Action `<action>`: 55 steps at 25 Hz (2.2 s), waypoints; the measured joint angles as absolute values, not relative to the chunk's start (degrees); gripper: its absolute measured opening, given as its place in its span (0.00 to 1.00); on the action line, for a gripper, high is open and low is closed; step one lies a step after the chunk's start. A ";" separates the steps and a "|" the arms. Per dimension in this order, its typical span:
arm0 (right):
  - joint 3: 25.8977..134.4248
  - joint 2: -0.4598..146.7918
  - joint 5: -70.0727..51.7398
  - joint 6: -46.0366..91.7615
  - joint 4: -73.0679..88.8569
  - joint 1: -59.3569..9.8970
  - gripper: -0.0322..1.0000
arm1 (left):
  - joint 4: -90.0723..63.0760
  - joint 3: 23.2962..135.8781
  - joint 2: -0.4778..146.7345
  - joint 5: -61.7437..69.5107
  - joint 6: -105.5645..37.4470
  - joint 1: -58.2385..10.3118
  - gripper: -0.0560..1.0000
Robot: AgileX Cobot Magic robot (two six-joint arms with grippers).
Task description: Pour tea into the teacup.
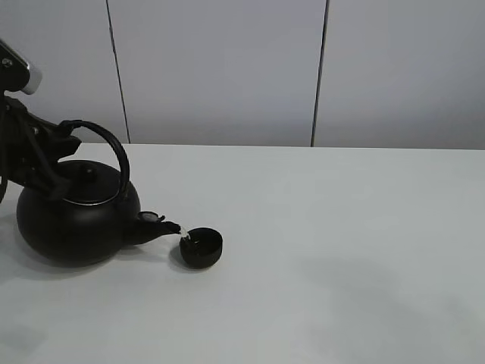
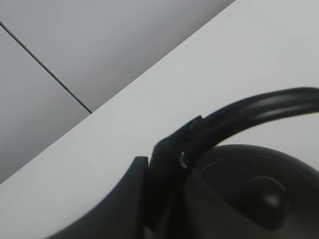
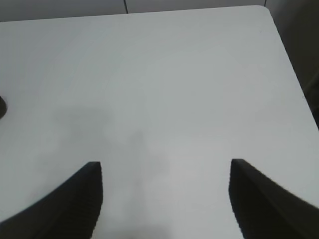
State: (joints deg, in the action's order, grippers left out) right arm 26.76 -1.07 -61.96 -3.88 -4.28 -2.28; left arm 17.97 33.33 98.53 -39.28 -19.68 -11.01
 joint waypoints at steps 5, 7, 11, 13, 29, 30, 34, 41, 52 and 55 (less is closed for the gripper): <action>26.76 -1.07 -61.96 -3.88 -4.28 -2.28 0.51 | 17.97 33.33 98.53 -39.28 -19.68 -11.01 0.16; 26.76 -1.07 -61.96 -3.88 -4.28 -2.28 0.51 | 17.97 33.33 98.53 -39.28 -19.68 -11.01 0.16; 26.76 -1.07 -61.96 -3.88 -4.28 -2.28 0.51 | 17.97 33.33 98.53 -39.28 -19.68 -11.01 0.16; 26.76 -1.07 -61.90 -3.88 -4.28 -2.28 0.51 | 17.97 33.33 98.53 -39.28 -19.04 -11.01 0.16; 26.76 -1.07 -61.96 -3.88 -4.28 -2.28 0.51 | 18.80 33.25 98.53 -41.16 6.29 -9.87 0.16; 26.76 -1.07 -61.96 -3.88 -4.28 -2.28 0.51 | 18.86 32.98 98.53 -42.03 6.73 -9.28 0.16; 26.76 -1.07 -61.96 -3.88 -4.28 -2.28 0.51 | 19.54 30.46 98.53 -45.07 7.74 -5.50 0.16; 26.76 -1.07 -61.96 -3.88 -4.28 -2.28 0.51 | 21.19 24.45 98.53 -50.93 6.33 -1.58 0.16; 26.76 -1.07 -62.00 -3.88 -4.28 -2.28 0.51 | 21.77 22.99 101.36 -57.22 1.93 -1.58 0.16; 26.76 -1.07 -62.00 -3.88 -4.28 -2.28 0.51 | 21.77 22.99 101.36 -57.15 0.00 -1.58 0.16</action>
